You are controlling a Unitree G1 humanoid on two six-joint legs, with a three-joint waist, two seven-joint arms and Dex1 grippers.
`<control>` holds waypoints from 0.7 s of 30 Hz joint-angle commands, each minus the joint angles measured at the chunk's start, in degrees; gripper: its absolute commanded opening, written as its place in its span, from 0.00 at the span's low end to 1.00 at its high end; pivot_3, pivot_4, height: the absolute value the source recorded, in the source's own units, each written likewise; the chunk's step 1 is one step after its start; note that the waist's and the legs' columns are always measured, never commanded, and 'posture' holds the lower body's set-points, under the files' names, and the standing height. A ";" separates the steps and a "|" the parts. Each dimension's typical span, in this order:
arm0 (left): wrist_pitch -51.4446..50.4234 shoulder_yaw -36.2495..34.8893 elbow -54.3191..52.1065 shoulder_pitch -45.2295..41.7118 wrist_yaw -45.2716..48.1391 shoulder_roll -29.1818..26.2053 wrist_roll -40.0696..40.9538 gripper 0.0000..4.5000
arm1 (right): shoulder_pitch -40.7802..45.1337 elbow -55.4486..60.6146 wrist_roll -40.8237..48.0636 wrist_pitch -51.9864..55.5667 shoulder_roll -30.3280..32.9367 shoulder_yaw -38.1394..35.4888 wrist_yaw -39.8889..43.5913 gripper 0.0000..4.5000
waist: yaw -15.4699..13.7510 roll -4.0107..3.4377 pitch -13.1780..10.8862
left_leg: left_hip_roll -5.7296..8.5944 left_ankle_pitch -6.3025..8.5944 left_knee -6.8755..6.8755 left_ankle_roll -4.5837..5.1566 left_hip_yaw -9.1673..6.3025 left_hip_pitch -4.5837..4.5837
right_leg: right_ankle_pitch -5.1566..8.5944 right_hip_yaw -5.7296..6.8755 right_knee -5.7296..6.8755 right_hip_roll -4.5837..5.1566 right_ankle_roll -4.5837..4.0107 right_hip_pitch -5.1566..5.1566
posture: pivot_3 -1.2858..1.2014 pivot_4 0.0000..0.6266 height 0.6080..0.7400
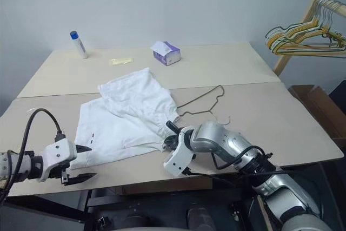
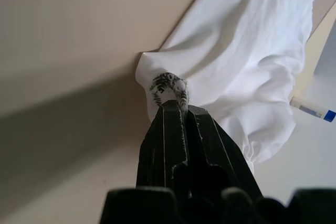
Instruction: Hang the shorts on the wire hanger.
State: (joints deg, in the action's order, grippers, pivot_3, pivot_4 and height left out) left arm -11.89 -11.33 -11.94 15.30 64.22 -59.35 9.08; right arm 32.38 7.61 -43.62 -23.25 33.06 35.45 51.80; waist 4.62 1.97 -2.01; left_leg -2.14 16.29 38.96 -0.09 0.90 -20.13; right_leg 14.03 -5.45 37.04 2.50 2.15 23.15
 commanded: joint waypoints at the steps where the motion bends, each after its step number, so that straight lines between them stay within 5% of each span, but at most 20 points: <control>1: 0.71 -0.72 1.71 -0.99 0.52 -0.51 0.25 1.00 | -0.35 2.36 1.65 2.15 0.33 -2.98 0.49 0.00 | -0.39 -0.01 -0.01 | 0.00 0.00 0.00 0.00 0.01 0.00 | 0.00 0.00 -0.01 0.00 0.00 0.00 | 0.52 0.00 1.00; 10: 1.99 6.96 14.97 -9.98 -1.70 3.21 -4.41 1.00 | -2.94 5.03 3.44 6.50 -0.07 -4.80 1.43 0.00 | -1.43 -0.10 0.02 | 0.00 0.00 0.01 0.00 -0.01 0.06 | 0.01 0.08 0.02 0.00 -0.02 -0.07 | 0.51 0.00 1.00; 13: 2.37 8.98 18.45 -12.49 -2.44 3.78 -5.67 0.87 | -4.23 6.16 3.60 7.55 0.29 -5.24 1.52 0.00 | -1.47 -0.31 0.11 | 0.01 0.00 -0.02 0.00 0.00 0.21 | 0.03 0.07 0.04 -0.01 -0.02 -0.15 | 0.51 0.00 1.00; 21: 2.39 9.63 20.30 -13.77 -0.05 3.72 -3.49 0.30 | -6.21 7.67 3.63 8.78 1.27 -6.16 1.76 0.00 | -0.75 -0.61 0.25 | 0.00 0.00 -0.06 0.00 0.01 0.61 | 0.34 0.04 0.07 -0.02 0.39 -0.49 | 0.50 0.00 1.00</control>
State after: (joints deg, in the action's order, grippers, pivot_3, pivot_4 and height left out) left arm -8.88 -2.53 6.85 1.09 64.46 -55.30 6.73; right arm 25.93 13.27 -41.32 -15.09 34.09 31.75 53.76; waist 3.87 1.36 -1.76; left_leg -2.14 16.29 38.88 -0.10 0.92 -19.39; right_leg 14.40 -5.41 37.10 2.47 2.54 22.54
